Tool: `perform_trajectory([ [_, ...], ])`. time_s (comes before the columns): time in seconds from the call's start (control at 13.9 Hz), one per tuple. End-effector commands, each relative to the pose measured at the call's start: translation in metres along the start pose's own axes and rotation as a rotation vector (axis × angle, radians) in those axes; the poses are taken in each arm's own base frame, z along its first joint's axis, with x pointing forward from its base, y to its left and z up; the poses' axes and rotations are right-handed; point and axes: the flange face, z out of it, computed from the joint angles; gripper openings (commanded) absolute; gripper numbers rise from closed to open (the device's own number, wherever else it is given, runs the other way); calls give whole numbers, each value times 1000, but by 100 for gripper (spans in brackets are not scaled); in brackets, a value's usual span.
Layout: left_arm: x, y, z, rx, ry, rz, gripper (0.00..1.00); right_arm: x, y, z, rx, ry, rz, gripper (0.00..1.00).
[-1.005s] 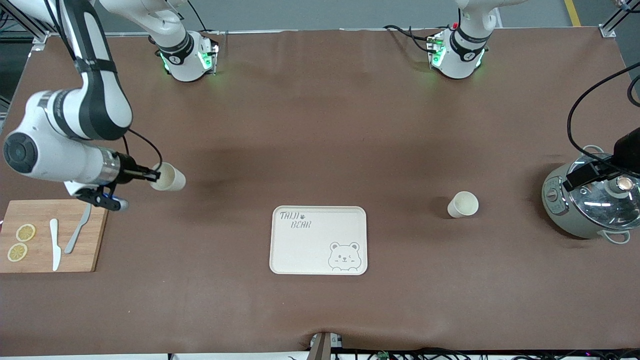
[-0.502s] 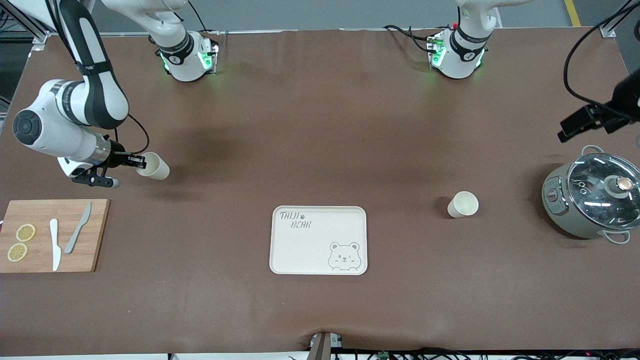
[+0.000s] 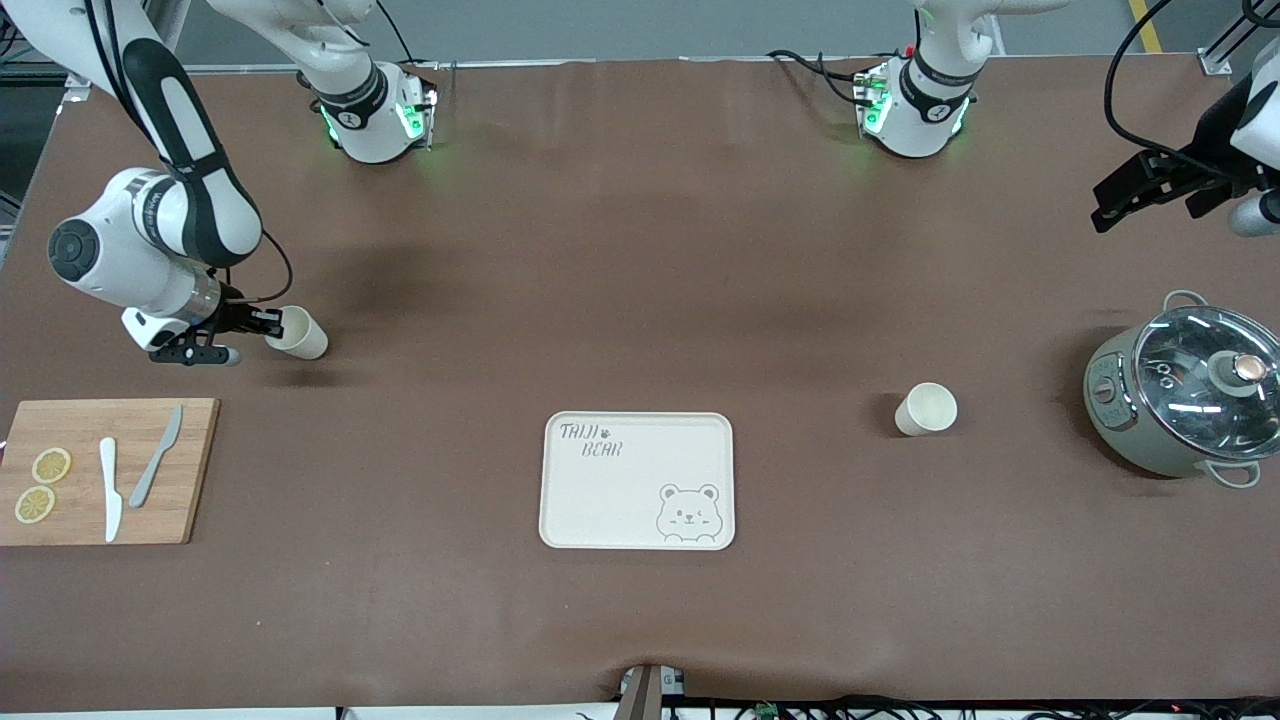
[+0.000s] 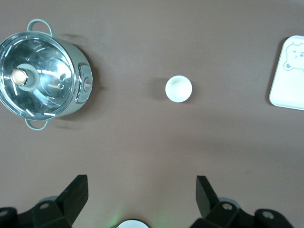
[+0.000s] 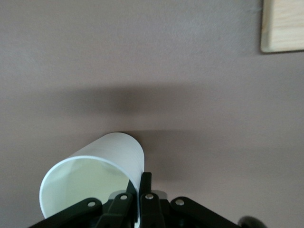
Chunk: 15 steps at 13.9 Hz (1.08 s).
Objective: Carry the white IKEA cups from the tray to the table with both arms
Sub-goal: 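Lower the cup onto the table and open the right gripper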
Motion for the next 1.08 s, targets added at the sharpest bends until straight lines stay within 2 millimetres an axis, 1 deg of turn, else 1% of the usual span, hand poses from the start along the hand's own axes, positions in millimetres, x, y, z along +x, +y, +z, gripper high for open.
perform_trajectory([
  [0.0, -15, -7, 1, -1, 18, 20, 100, -3, 7, 14, -7, -10, -6, 0],
  [0.07, -14, -6, 2, -17, 14, 19, 100, -2, 4, 14, -6, -15, -10, 20],
  [0.14, -15, -6, 2, -28, 12, 19, 100, -1, 3, 13, -5, -16, -5, 88],
  [0.22, -15, -5, 1, -30, 13, 21, 100, -1, 3, 11, -3, -19, -4, 100],
  [0.36, -17, -2, -1, -30, 16, 26, 100, 5, 0, -3, 15, -60, -9, 100],
  [0.43, -16, -4, -1, -30, 16, 24, 100, 11, -1, -14, 35, -96, -6, 100],
  [0.57, -17, -4, 0, -27, -1, 14, 100, 24, -3, -45, 57, -144, -12, 100],
  [0.65, -15, -5, -3, -28, 5, 7, 100, 35, -4, -66, 66, -159, -18, 100],
  [0.72, -14, -7, -3, -29, 7, 13, 100, 47, -4, -92, 69, -156, -24, 100],
  [0.79, -13, -8, -2, -29, 3, 12, 100, 60, -4, -122, 71, -148, -35, 100],
  [0.93, -15, -10, 1, -25, -18, 11, 100, 86, -16, -196, 66, -104, -68, 100],
  [1.0, -18, -11, 1, -21, -42, 11, 100, 104, -31, -231, 53, -69, -100, 100],
])
